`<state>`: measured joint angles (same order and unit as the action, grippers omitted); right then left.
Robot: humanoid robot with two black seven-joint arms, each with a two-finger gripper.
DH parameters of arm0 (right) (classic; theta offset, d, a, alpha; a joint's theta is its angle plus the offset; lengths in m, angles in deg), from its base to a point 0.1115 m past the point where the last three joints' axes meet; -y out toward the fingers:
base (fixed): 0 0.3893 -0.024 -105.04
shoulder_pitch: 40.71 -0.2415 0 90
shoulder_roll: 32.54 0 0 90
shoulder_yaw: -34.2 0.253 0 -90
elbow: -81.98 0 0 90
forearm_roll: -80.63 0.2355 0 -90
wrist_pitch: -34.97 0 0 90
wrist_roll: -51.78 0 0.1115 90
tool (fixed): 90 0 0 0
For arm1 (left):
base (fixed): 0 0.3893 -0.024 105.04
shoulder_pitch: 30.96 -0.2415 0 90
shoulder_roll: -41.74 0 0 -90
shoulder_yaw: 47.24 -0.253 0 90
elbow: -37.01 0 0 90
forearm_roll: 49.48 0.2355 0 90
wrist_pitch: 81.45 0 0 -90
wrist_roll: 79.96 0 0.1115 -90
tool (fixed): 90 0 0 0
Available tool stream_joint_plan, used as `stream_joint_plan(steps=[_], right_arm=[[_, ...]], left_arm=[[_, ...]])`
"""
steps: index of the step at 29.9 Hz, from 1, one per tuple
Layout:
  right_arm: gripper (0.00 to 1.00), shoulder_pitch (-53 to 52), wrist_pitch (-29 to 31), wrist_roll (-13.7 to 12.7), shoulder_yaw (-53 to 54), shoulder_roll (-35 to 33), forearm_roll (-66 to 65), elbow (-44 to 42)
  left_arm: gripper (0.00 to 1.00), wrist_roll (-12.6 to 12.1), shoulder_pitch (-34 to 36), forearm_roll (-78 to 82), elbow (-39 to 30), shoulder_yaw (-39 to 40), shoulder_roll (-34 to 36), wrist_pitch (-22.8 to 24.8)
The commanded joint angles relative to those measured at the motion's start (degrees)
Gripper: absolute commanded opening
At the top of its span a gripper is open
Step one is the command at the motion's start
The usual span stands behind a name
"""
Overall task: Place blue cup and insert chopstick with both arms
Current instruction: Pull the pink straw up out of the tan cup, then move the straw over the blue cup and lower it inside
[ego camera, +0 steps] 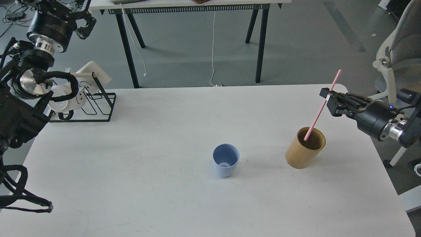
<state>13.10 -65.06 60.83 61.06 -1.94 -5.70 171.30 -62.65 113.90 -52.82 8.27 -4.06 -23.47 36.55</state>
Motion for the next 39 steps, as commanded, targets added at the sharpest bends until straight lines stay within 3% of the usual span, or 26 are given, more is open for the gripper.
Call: stream_joint_plan(steps=[1, 7, 22, 39], right_arm=[[0.01, -5.72, 2.64, -0.43, 0.13, -0.71, 1.25, 1.21], [0.02, -15.57, 9.67, -1.05, 0.13, -0.54, 1.25, 1.21], [0.01, -11.72, 9.68, -0.70, -2.24, 19.05, 0.81, 0.51], [0.02, -11.89, 9.68, -0.70, -11.29, 30.05, -2.08, -10.04]], left_arm=[[1.00, -0.17, -0.01, 0.00, 0.00, 0.05, 0.17, 0.00], [1.00, -0.17, 0.07, 0.00, -0.09, 0.05, 1.66, 0.00], [1.00, -0.26, 0.16, 0.00, -0.26, 0.05, 1.67, 0.00], [1.00, -0.17, 0.08, 0.00, -0.18, -0.03, 1.32, 0.00]])
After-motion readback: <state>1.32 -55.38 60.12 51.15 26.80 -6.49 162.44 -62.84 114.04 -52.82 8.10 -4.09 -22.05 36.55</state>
